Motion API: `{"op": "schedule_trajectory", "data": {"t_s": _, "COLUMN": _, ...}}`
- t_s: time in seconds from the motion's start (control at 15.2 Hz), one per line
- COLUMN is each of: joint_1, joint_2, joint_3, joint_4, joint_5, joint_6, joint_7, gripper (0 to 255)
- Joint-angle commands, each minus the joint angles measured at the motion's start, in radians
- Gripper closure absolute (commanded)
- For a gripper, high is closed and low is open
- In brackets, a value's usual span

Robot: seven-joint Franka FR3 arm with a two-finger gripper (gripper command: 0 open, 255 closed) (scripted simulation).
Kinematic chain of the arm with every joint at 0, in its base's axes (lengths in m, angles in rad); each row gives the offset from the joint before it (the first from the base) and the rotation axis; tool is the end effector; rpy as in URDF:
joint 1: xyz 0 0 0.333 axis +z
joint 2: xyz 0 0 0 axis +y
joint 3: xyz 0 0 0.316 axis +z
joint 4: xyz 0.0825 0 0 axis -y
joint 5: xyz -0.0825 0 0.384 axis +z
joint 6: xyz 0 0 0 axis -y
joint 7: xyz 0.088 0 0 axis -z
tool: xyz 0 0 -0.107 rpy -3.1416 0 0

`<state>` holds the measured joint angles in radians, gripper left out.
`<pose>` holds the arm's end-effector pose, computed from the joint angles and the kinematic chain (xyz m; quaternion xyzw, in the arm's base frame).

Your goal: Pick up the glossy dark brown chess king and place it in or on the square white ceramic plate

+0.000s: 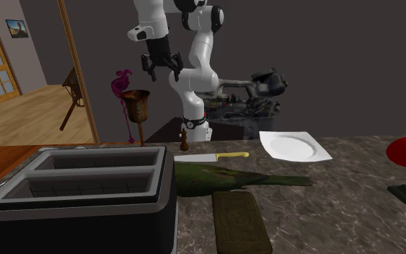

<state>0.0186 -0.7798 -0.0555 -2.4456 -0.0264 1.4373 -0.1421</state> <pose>0.2879 -0.0171 0.5368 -0.9915 -0.0622 0.1135 0.0155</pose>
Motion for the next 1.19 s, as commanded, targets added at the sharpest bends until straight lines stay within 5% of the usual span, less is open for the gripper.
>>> {"op": "schedule_trajectory", "data": {"t_s": 0.0, "joint_1": 0.000, "joint_2": 0.000, "joint_3": 0.000, "joint_4": 0.000, "joint_5": 0.000, "joint_6": 0.000, "joint_7": 0.000, "gripper": 0}}
{"op": "schedule_trajectory", "data": {"t_s": 0.59, "joint_1": 0.095, "joint_2": -0.103, "joint_3": 0.062, "joint_4": -0.353, "joint_5": 0.034, "joint_6": 0.406, "joint_7": -0.047, "gripper": 0}}
{"op": "schedule_trajectory", "data": {"t_s": 0.92, "joint_1": 0.161, "joint_2": -0.072, "joint_3": 0.103, "joint_4": -0.510, "joint_5": 0.057, "joint_6": 0.680, "joint_7": -0.065, "gripper": 0}}
{"op": "schedule_trajectory", "data": {"t_s": 1.12, "joint_1": 0.170, "joint_2": -0.041, "joint_3": 0.109, "joint_4": -0.543, "joint_5": 0.060, "joint_6": 0.754, "joint_7": -0.066, "gripper": 0}}
